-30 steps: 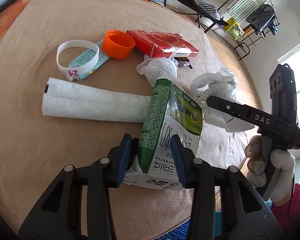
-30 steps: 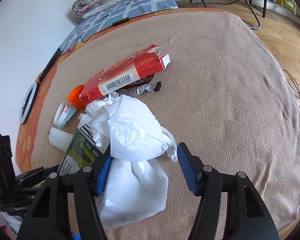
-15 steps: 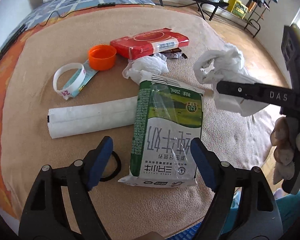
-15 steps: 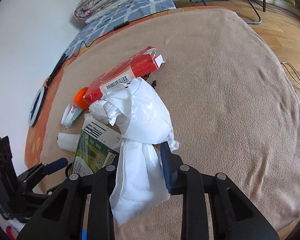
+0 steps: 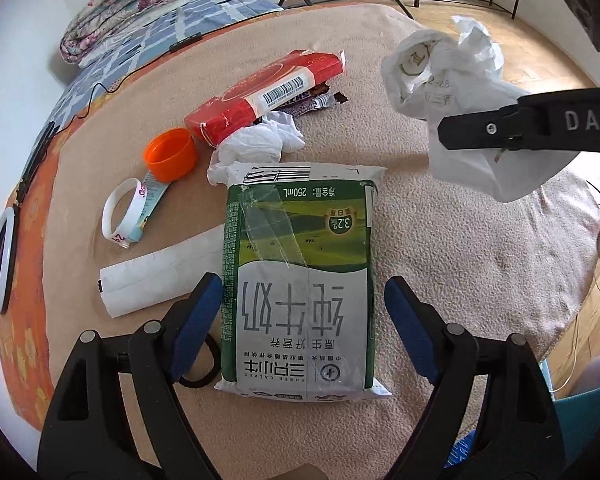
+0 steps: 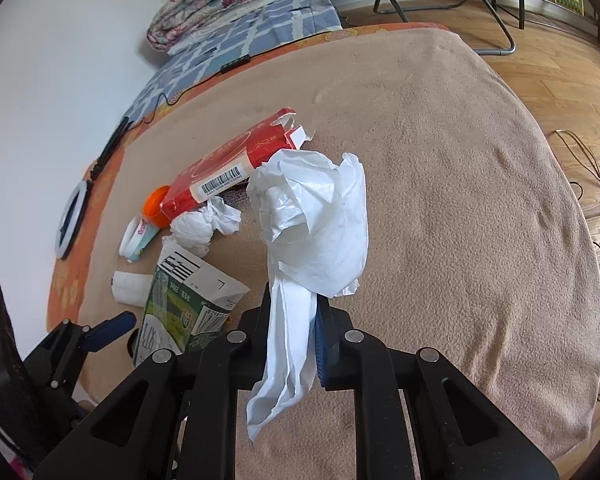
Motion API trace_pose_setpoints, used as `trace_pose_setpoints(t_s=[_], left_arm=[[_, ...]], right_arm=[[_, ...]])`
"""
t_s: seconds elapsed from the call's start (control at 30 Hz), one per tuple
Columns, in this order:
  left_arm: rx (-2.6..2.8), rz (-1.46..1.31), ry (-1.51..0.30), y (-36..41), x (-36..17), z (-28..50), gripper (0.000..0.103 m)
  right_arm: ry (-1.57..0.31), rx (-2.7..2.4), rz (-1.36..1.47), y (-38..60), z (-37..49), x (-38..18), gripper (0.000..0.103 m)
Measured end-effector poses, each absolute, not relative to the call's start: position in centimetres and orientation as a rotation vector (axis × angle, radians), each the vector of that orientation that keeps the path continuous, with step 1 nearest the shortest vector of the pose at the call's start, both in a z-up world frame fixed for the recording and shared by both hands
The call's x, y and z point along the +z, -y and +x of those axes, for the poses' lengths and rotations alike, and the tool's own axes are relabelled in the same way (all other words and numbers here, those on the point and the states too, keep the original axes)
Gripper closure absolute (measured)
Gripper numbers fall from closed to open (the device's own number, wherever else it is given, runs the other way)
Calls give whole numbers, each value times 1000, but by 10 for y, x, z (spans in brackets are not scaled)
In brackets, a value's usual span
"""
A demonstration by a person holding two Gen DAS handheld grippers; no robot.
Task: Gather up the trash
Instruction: 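Lift the milk carton with the left tool while the right tool lifts the plastic bag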
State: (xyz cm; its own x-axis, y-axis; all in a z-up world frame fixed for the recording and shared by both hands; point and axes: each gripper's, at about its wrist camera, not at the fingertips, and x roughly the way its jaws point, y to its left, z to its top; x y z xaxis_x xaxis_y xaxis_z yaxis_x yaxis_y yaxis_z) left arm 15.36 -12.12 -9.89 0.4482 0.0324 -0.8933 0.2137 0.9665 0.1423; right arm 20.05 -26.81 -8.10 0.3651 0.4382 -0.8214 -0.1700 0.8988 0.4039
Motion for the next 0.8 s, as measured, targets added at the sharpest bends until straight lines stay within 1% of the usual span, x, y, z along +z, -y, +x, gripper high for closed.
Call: trace_pose_setpoints(t_s=[0.07, 0.1, 0.2, 0.23, 0.27, 0.3, 0.33, 0.4, 0.43, 0.47, 0.5, 0.53, 0.67, 0.8], left_arm=[[-124, 236, -1099, 119, -99, 155, 17], [-130, 222, -1093, 117, -98, 155, 24], [-158, 154, -1088, 109, -93, 155, 25], [-167, 132, -1081, 107, -91, 154, 37], [-176, 121, -1071, 106, -87, 153, 46], [-187, 112, -1069, 106, -84, 151, 60], [-187, 112, -1063, 107, -80, 151, 62], [-179, 132, -1055, 109, -77, 149, 62], [-172, 125, -1064, 109, -78, 151, 55], [-164, 120, -1085, 110, -82, 151, 45], [-155, 122, -1099, 111, -85, 151, 23], [-136, 131, -1090, 111, -87, 152, 14], [-76, 201, -1115, 114, -102, 155, 13], [-93, 143, -1127, 106, -109, 163, 13]], right_arm=[[-1130, 396, 263, 270, 200, -80, 89], [-1127, 397, 258, 270, 199, -79, 89], [-1113, 398, 228, 269, 197, -76, 89], [-1108, 398, 219, 269, 196, -75, 89], [-1105, 397, 214, 269, 195, -74, 89], [-1103, 397, 212, 269, 195, -74, 89], [-1101, 397, 212, 270, 194, -73, 89], [-1097, 397, 211, 271, 192, -72, 89], [-1093, 395, 205, 271, 192, -71, 89], [-1090, 394, 201, 271, 191, -70, 89], [-1089, 394, 201, 271, 190, -69, 89], [-1089, 396, 202, 271, 189, -69, 89], [-1083, 398, 194, 272, 186, -67, 89], [-1077, 399, 181, 271, 186, -66, 89]])
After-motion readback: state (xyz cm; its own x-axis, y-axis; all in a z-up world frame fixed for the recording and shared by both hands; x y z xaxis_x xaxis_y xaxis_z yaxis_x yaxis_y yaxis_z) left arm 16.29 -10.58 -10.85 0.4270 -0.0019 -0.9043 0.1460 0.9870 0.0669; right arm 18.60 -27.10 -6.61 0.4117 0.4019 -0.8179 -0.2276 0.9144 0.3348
